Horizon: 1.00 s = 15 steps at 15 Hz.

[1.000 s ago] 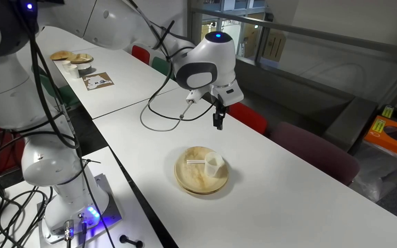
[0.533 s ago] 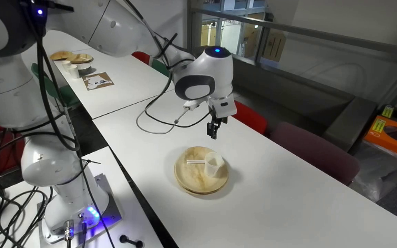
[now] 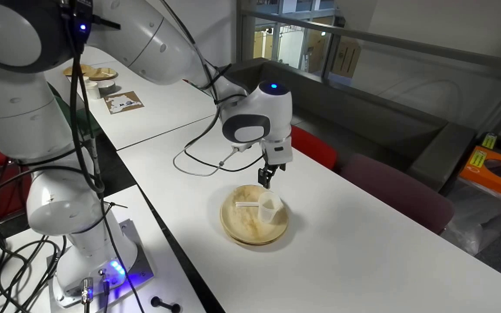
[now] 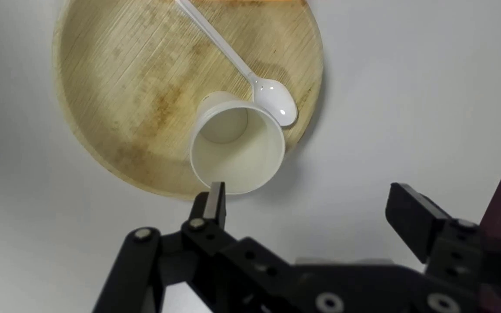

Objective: Remove the cup from the plate

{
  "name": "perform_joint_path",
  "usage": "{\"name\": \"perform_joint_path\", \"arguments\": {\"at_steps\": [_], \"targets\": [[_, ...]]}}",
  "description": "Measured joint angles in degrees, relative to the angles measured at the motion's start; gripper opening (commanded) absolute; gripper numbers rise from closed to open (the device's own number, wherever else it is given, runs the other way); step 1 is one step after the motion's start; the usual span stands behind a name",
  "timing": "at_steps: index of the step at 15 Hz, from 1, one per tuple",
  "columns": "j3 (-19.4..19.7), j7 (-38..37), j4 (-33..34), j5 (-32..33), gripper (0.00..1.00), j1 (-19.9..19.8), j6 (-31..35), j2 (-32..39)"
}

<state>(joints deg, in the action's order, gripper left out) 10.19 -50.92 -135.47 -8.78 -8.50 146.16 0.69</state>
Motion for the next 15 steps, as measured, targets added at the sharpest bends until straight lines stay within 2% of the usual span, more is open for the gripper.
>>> {"name": "perform_joint_path", "arguments": {"at_steps": [6, 15], "targets": [[0.1, -0.5, 0.3, 0.0, 1.00, 0.0, 3.4, 5.9], [0.2, 0.0, 0.6, 0.0, 1.00, 0.0, 0.4, 8.1]]}}
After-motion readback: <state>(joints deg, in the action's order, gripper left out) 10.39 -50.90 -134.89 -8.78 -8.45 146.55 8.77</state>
